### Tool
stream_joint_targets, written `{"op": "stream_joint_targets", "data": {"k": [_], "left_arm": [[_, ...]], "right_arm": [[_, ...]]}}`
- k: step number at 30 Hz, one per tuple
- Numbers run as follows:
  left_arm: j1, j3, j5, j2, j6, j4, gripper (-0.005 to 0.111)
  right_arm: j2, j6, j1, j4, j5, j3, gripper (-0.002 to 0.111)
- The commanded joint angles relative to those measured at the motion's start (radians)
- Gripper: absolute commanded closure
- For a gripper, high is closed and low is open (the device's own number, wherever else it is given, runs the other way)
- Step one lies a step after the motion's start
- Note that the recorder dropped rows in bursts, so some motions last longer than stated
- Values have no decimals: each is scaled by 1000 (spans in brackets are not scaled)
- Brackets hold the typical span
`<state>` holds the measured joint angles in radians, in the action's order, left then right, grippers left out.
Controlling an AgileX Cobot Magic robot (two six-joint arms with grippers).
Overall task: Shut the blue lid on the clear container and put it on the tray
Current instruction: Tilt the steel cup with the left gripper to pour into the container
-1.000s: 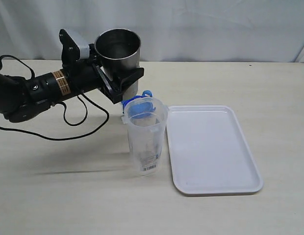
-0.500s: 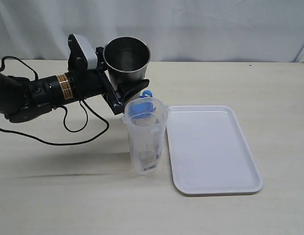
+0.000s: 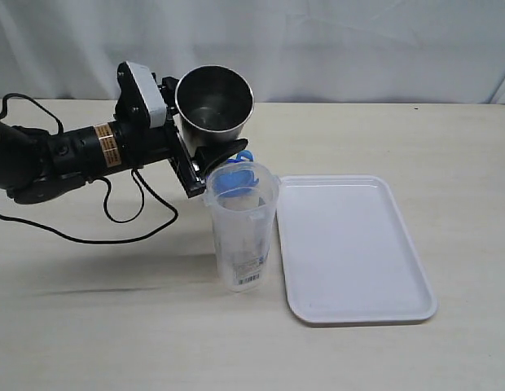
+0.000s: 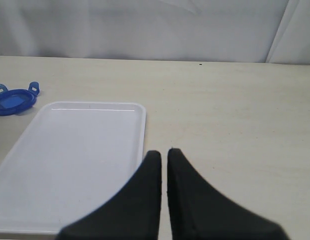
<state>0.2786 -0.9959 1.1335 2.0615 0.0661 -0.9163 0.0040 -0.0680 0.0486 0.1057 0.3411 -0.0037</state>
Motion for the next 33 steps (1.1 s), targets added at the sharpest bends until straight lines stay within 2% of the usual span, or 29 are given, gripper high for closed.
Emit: {"op": "stream_joint_targets", "data": {"k": [1, 33], "left_arm": [[3, -19, 88, -25, -58, 27, 107], [3, -19, 88, -25, -225, -16, 107]], "right_arm": [[-4, -1, -2, 7, 1, 4, 104], [-4, -1, -2, 7, 1, 4, 104]]}}
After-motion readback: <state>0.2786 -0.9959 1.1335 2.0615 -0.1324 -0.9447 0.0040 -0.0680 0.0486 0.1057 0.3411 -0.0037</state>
